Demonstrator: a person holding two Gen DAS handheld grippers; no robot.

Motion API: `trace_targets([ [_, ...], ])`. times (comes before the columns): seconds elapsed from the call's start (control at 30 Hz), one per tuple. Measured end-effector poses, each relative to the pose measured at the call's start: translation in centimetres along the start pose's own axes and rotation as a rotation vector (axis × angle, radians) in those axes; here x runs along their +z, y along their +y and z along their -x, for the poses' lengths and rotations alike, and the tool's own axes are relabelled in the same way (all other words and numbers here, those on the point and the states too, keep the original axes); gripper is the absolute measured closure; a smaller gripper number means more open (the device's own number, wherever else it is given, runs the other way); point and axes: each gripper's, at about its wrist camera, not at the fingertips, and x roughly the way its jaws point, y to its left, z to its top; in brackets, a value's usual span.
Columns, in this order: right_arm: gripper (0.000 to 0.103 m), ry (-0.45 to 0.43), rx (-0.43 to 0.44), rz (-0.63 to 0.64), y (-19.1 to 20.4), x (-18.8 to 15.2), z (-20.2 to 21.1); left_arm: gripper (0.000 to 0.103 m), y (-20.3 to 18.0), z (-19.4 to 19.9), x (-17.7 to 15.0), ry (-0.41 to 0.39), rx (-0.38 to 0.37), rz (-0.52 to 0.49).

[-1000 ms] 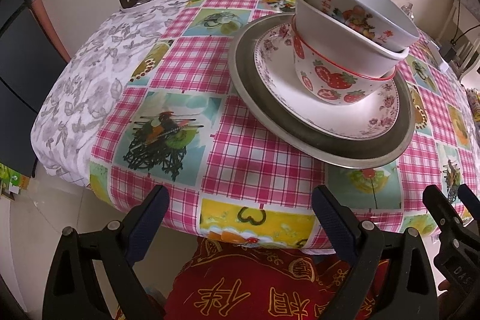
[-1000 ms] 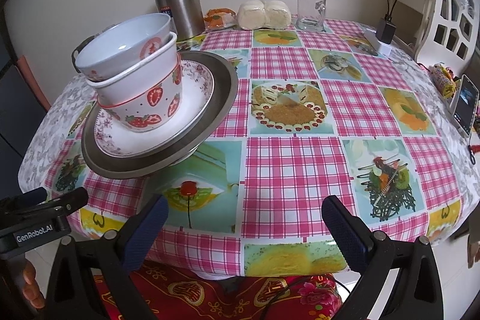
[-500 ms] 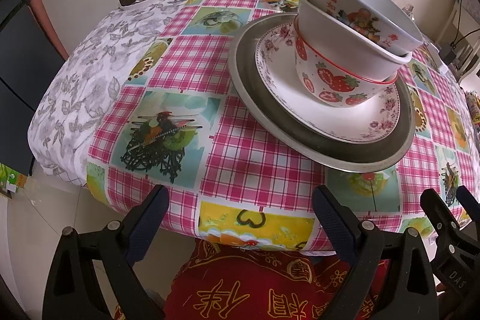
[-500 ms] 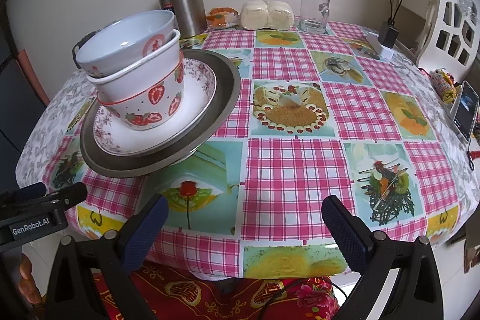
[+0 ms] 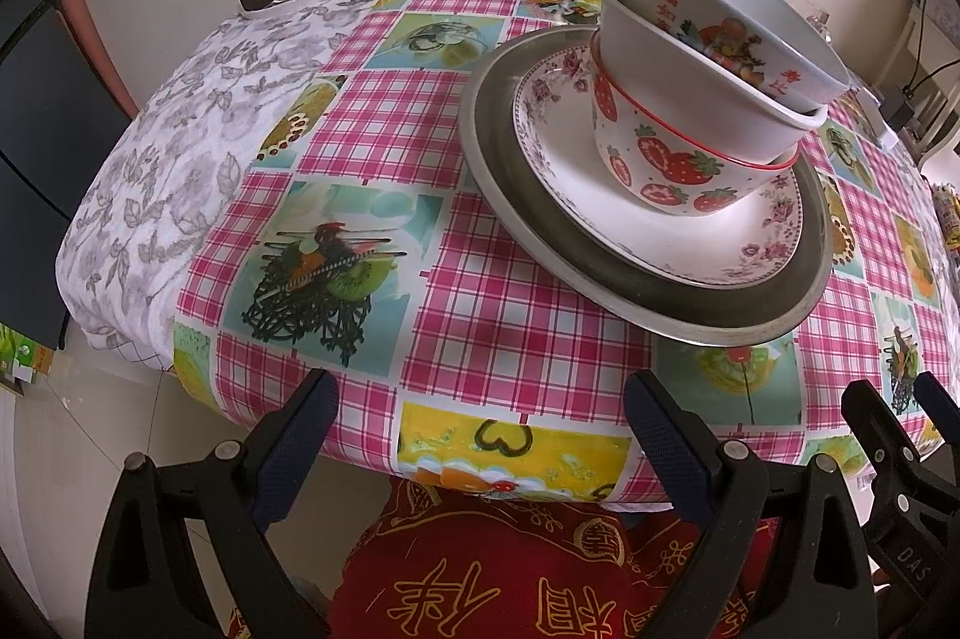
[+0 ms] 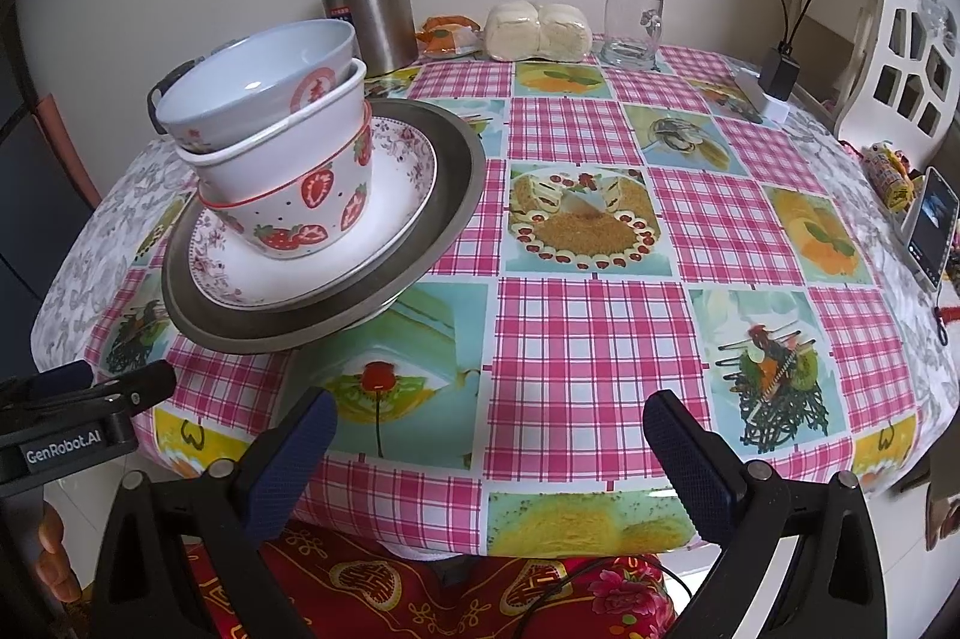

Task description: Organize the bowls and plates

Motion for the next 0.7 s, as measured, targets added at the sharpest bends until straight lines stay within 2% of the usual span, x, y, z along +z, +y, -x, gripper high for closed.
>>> trace_targets([
  [0.7, 0.000, 0.003, 0.000, 0.011, 0.13, -0.09, -0.13, 0.007, 0.05, -0.08, 0.01, 0.002, -0.001, 0.005],
])
